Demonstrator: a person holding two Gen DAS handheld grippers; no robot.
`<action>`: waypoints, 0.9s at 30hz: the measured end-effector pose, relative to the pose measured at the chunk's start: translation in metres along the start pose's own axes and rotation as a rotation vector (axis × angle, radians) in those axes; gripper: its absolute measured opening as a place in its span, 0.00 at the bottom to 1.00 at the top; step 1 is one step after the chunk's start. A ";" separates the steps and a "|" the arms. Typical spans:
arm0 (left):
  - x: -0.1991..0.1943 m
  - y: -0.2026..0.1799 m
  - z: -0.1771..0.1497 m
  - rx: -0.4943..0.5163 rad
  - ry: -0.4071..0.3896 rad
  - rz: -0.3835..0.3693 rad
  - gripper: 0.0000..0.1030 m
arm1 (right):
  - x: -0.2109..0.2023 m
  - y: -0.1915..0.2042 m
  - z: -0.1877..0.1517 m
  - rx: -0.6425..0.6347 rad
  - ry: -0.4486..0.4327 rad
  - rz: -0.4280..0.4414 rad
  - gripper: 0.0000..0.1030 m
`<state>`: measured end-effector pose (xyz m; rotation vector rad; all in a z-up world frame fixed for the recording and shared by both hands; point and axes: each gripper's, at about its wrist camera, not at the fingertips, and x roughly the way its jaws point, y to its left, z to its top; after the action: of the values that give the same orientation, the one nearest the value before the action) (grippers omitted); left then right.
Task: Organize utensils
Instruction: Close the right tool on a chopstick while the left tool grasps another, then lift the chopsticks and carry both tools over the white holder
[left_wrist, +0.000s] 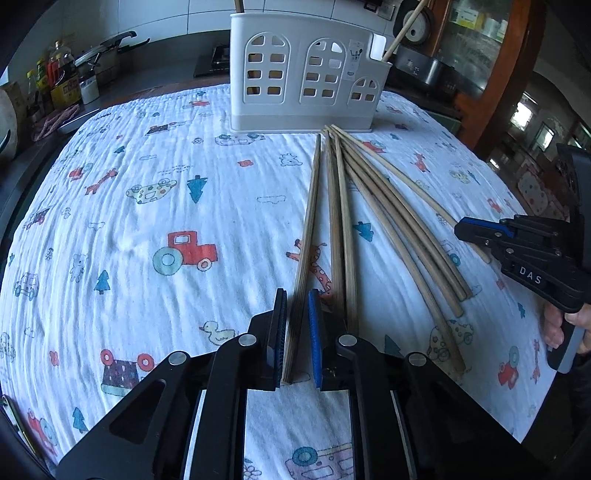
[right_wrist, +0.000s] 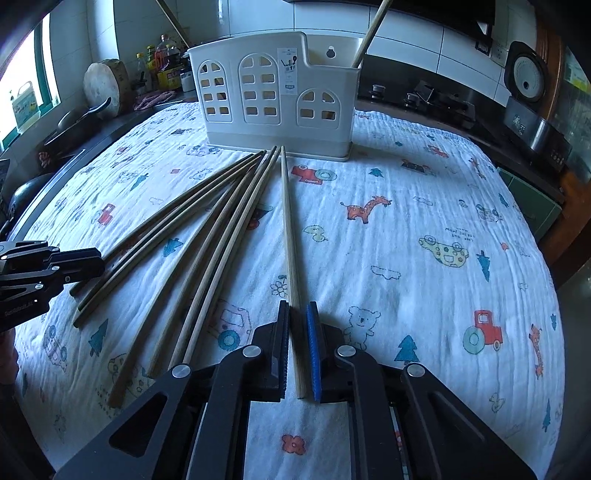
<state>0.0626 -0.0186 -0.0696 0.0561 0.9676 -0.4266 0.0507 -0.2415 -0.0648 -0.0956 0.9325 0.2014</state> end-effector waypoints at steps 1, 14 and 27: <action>0.001 -0.001 0.000 0.006 0.001 0.006 0.11 | 0.000 0.000 0.000 0.003 0.000 0.001 0.09; -0.002 -0.002 0.005 -0.008 0.006 0.026 0.05 | -0.005 0.007 0.001 -0.020 -0.019 -0.021 0.07; -0.075 -0.003 0.033 0.003 -0.176 0.007 0.05 | -0.078 0.014 0.037 -0.040 -0.196 -0.005 0.07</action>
<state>0.0507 -0.0046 0.0107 0.0241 0.7935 -0.4196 0.0316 -0.2314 0.0202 -0.1132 0.7327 0.2210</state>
